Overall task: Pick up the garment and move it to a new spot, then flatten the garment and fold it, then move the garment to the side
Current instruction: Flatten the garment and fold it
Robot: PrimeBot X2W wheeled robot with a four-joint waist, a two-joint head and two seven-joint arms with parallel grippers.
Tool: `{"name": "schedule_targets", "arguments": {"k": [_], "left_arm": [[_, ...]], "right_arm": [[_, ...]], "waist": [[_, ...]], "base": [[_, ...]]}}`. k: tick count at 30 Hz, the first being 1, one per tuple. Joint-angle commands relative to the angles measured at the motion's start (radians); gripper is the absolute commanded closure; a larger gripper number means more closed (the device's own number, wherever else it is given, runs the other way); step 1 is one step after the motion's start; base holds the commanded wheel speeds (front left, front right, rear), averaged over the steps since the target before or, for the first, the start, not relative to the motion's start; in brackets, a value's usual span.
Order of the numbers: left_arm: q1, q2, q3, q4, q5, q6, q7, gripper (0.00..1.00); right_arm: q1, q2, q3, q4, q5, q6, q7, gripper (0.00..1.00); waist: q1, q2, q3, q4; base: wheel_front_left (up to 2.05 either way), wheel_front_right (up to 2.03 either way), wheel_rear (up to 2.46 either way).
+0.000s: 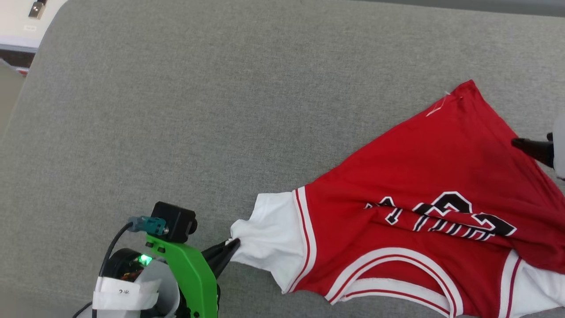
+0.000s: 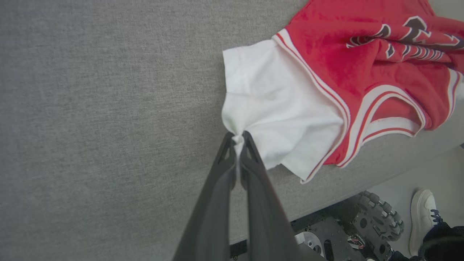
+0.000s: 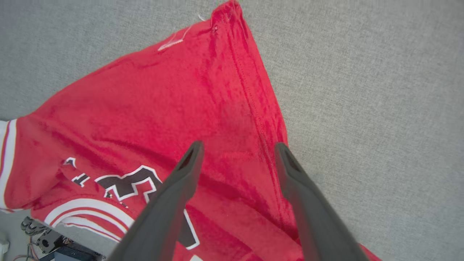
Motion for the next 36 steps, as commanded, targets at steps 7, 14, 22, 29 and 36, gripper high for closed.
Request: {"name": "schedule_targets", "arguments": {"k": [7, 14, 22, 29, 36], "left_arm": [[-0.062, -0.035, -0.016, 0.013, 0.029, -0.029, -0.012, 1.0], [-0.089, -0.061, -0.032, 0.034, 0.039, -0.048, -0.023, 1.0], [-0.103, -0.078, -0.046, 0.049, 0.043, -0.061, -0.031, 1.0], [-0.114, -0.085, -0.052, 0.06, 0.043, -0.069, -0.032, 1.0], [-0.115, -0.081, -0.049, 0.071, 0.042, -0.064, -0.033, 1.0]], "right_arm": [[-0.155, 0.003, 0.035, 0.13, -0.079, -0.001, 0.027, 0.0], [-0.219, -0.015, 0.055, 0.237, -0.125, -0.001, 0.006, 0.0], [-0.216, -0.04, 0.1, 0.294, -0.138, -0.001, 0.006, 0.0], [-0.182, -0.062, 0.128, 0.317, -0.132, -0.001, 0.012, 1.0], [-0.191, -0.059, 0.139, 0.324, -0.113, -0.001, -0.068, 1.0]], "waist": [[0.0, 0.0, 0.134, 0.125], [0.0, 0.0, 0.167, 0.171], [0.0, 0.0, 0.185, 0.19], [0.0, 0.0, 0.189, 0.196], [0.0, 0.0, 0.167, 0.183]], "base": [[0.0, 0.0, 0.0], [0.0, 0.0, 0.0], [0.0, 0.0, 0.0], [0.0, 0.0, 0.0], [0.0, 0.0, 0.0]]}}
